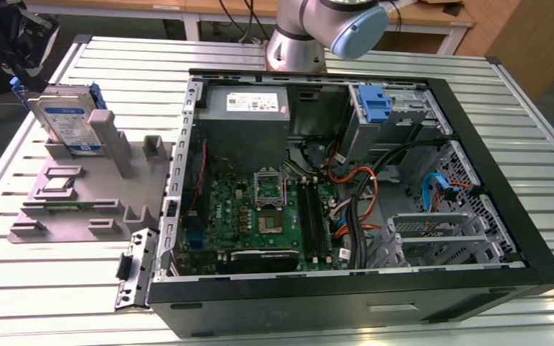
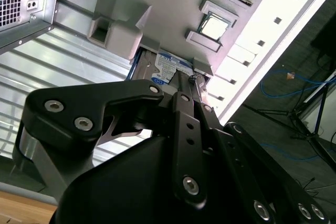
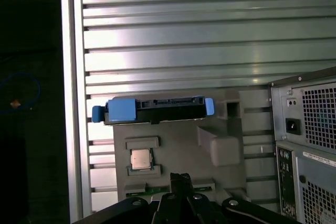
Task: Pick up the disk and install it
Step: 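Reach for the disk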
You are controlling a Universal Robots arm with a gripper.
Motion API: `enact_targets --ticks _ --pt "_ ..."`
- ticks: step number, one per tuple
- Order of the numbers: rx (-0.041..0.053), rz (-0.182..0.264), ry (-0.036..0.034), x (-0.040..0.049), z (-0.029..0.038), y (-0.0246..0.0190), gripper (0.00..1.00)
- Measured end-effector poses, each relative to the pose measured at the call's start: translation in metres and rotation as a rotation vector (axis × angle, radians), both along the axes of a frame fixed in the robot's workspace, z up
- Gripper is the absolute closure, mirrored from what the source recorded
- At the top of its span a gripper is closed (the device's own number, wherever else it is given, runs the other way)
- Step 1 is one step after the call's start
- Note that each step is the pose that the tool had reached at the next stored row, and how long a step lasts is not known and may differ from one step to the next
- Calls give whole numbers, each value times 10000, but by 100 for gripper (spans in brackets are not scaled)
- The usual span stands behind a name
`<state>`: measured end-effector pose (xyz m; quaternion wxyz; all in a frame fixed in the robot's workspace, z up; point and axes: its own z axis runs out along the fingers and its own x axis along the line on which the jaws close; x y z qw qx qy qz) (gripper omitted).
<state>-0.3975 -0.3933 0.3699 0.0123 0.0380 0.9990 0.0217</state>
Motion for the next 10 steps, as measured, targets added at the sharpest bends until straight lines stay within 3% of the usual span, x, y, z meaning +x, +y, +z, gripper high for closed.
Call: enact_targets --ticks 5,10 --pt "-1 2 0 -3 -21 72 90" --pt "0 1 -1 -25 -40 184 90"
